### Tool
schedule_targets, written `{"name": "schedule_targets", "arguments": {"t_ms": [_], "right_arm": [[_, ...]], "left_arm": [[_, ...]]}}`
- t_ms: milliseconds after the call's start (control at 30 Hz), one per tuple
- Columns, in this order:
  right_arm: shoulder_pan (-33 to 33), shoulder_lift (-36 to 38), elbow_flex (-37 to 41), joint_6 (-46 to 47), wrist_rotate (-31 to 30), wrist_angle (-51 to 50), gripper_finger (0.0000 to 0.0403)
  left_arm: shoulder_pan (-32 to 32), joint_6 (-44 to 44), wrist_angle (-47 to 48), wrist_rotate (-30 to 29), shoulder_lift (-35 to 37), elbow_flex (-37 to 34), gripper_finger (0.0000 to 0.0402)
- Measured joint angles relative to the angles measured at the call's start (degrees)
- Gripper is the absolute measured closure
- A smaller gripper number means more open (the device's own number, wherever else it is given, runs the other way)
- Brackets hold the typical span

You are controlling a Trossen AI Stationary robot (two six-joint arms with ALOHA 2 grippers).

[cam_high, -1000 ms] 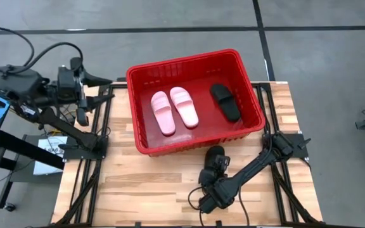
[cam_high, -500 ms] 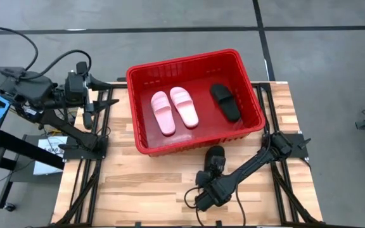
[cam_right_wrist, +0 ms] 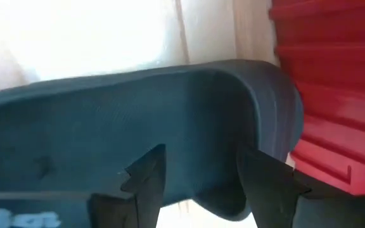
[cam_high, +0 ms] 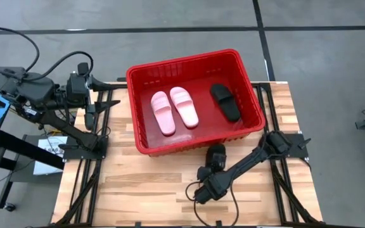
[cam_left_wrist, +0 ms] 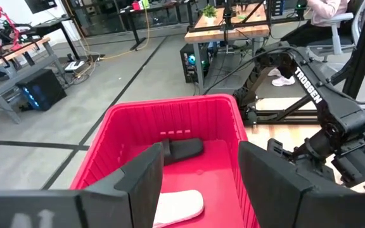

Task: Pick and place slides into bin
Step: Put the black slipper in the red bin

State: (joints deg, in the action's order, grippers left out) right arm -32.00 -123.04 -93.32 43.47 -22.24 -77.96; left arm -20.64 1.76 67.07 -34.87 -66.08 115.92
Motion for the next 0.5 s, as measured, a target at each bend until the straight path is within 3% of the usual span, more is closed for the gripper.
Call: {"name": "schedule_targets", "arguments": {"t_ms": [500], "right_arm": [[1.55, 0.39, 0.08, -2.58, -0.14, -0.86, 0.0219]], "left_arm": [[0.00, -0.26, 0.93, -0.12, 0.00, 0.00, 0.0205]]}}
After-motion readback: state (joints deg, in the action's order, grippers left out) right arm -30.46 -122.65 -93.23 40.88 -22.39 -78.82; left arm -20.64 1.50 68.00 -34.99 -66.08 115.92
